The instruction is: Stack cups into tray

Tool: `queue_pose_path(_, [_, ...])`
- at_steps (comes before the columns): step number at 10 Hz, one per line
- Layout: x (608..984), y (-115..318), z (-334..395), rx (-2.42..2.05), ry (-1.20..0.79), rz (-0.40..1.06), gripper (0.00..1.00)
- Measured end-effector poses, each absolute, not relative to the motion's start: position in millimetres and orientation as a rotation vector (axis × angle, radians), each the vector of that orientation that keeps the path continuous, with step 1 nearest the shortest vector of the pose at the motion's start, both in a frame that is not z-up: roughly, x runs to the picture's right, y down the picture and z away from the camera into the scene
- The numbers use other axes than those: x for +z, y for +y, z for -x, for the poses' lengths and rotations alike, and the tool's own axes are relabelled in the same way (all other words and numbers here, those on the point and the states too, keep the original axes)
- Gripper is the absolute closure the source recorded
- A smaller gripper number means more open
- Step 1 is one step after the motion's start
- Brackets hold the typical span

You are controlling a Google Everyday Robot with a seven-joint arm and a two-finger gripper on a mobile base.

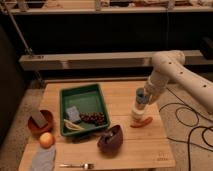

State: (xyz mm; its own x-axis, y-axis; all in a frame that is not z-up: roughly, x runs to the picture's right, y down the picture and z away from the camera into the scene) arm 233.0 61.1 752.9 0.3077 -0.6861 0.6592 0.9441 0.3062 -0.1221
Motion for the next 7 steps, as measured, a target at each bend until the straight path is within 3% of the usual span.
queue_pose_path(4, [759.3,67.9,-234.4,-1.156,-0.567,0.573,0.62])
queue_pose_path(5, [760.8,69.8,-235.5,-1.153,-0.574,0.574,0.49])
queue_pose_path(7, [760.4,70.6,-237.7,-1.149,-0.574,0.574,0.41])
